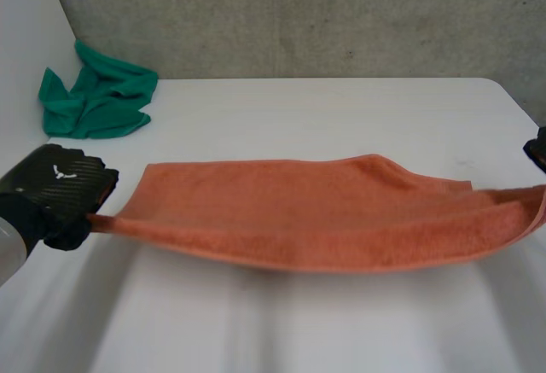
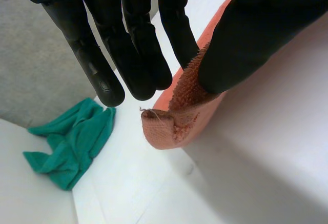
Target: Fold the laundry.
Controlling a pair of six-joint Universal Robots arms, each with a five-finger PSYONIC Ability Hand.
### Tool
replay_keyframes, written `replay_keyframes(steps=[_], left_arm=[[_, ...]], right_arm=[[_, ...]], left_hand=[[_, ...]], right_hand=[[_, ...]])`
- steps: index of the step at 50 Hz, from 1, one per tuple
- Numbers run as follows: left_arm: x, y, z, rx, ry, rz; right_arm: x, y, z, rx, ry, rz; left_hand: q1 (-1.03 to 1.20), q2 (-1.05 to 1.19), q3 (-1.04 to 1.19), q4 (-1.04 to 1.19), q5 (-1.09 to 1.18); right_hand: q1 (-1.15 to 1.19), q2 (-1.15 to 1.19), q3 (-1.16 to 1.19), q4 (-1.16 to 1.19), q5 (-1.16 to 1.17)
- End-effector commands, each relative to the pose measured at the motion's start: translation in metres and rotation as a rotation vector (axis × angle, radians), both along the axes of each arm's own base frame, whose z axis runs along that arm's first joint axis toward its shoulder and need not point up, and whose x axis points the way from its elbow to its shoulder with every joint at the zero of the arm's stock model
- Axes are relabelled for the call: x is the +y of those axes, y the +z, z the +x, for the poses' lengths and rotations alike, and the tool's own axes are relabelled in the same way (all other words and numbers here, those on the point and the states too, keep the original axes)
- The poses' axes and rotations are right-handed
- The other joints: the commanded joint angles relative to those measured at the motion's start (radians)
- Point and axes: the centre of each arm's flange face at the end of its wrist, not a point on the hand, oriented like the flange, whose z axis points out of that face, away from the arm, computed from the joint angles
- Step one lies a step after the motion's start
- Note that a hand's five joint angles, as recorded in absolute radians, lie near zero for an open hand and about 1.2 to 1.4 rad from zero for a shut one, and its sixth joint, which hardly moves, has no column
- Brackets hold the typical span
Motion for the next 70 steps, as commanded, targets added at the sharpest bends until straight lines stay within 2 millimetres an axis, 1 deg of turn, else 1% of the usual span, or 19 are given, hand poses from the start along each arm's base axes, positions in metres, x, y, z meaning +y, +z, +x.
replay_keyframes(steps=[1,7,12,14,19,21,23,27,32,36,40,43,48,49,51,55,60,66,70], left_arm=[[-0.037,-0.045,-0.017,-0.026,-0.034,0.108],[-0.085,-0.086,-0.026,-0.075,0.013,0.186],[-0.142,-0.075,-0.044,-0.068,0.067,0.011],[-0.161,-0.062,-0.047,-0.043,0.082,-0.083],[-0.210,0.012,-0.060,0.084,0.091,-0.571],[-0.216,0.036,-0.066,0.118,0.087,-0.714],[-0.220,0.071,-0.068,0.168,0.097,-0.901],[-0.218,0.115,-0.067,0.239,0.111,-1.108],[-0.216,0.123,-0.068,0.258,0.113,-1.131],[-0.215,0.107,-0.066,0.254,0.110,-1.077],[-0.209,0.075,-0.064,0.248,0.103,-0.972],[-0.204,0.039,-0.063,0.238,0.092,-0.858],[-0.195,-0.015,-0.061,0.194,0.089,-0.687],[-0.191,-0.039,-0.062,0.173,0.083,-0.616],[-0.189,-0.061,-0.062,0.154,0.081,-0.556],[-0.179,-0.104,-0.063,0.098,0.071,-0.414],[-0.154,-0.130,-0.059,0.027,0.062,-0.208],[-0.117,-0.109,-0.045,-0.021,0.064,-0.065],[-0.074,-0.105,-0.034,-0.096,0.048,0.098]], right_arm=[[-0.011,-0.039,0.004,-0.017,0.017,0.123],[-0.051,-0.073,0.018,-0.030,0.002,0.118],[-0.086,-0.068,0.039,-0.088,-0.048,-0.030],[-0.106,-0.056,0.049,-0.138,-0.065,-0.142],[-0.143,-0.003,0.063,-0.308,-0.062,-0.457],[-0.156,0.030,0.068,-0.407,-0.033,-0.642],[-0.162,0.050,0.070,-0.483,-0.017,-0.758],[-0.165,0.092,0.072,-0.599,0.035,-1.002],[-0.163,0.107,0.076,-0.629,0.075,-1.085],[-0.164,0.100,0.078,-0.629,0.078,-1.057],[-0.169,0.073,0.078,-0.613,0.061,-0.950],[-0.172,0.040,0.081,-0.585,0.077,-0.813],[-0.170,-0.039,0.091,-0.535,0.146,-0.510],[-0.169,-0.049,0.091,-0.530,0.149,-0.475],[-0.166,-0.078,0.092,-0.502,0.147,-0.372],[-0.158,-0.113,0.091,-0.437,0.131,-0.244],[-0.146,-0.123,0.072,-0.371,0.071,-0.084],[-0.115,-0.107,0.053,-0.345,0.008,0.110],[-0.085,-0.102,0.031,-0.274,-0.032,0.262]], left_hand=[[0.270,0.201,0.207,0.196,0.244],[0.270,0.201,0.207,0.196,0.244],[0.270,0.201,0.207,0.196,0.244],[0.270,0.201,0.207,0.196,0.244],[0.270,0.201,0.207,0.196,0.244],[0.270,0.201,0.207,0.196,0.244],[0.270,0.201,0.207,0.196,0.244],[0.270,0.201,0.207,0.196,0.244],[0.270,0.201,0.207,0.196,0.244],[0.270,0.201,0.207,0.196,0.244],[0.270,0.201,0.207,0.196,0.244],[0.270,0.201,0.207,0.196,0.244],[0.270,0.201,0.207,0.196,0.244],[0.270,0.201,0.207,0.196,0.244],[0.270,0.201,0.207,0.196,0.244],[0.270,0.201,0.207,0.196,0.244],[0.270,0.201,0.207,0.196,0.244],[0.270,0.201,0.207,0.196,0.244],[0.270,0.201,0.207,0.196,0.244]], right_hand=[[0.401,0.219,0.219,0.206,0.225],[0.401,0.219,0.219,0.206,0.225],[0.401,0.219,0.219,0.206,0.225],[0.401,0.219,0.219,0.206,0.225],[0.401,0.219,0.219,0.206,0.225],[0.401,0.219,0.219,0.206,0.225],[0.401,0.219,0.219,0.206,0.225],[0.401,0.219,0.219,0.206,0.225],[0.401,0.219,0.219,0.206,0.225],[0.401,0.219,0.219,0.206,0.225],[0.401,0.219,0.219,0.206,0.225],[0.401,0.219,0.219,0.206,0.225],[0.401,0.219,0.219,0.206,0.225],[0.401,0.219,0.219,0.206,0.225],[0.401,0.219,0.219,0.206,0.225],[0.401,0.219,0.219,0.206,0.225],[0.401,0.219,0.219,0.206,0.225],[0.401,0.219,0.219,0.206,0.225],[0.401,0.219,0.219,0.206,0.225]])
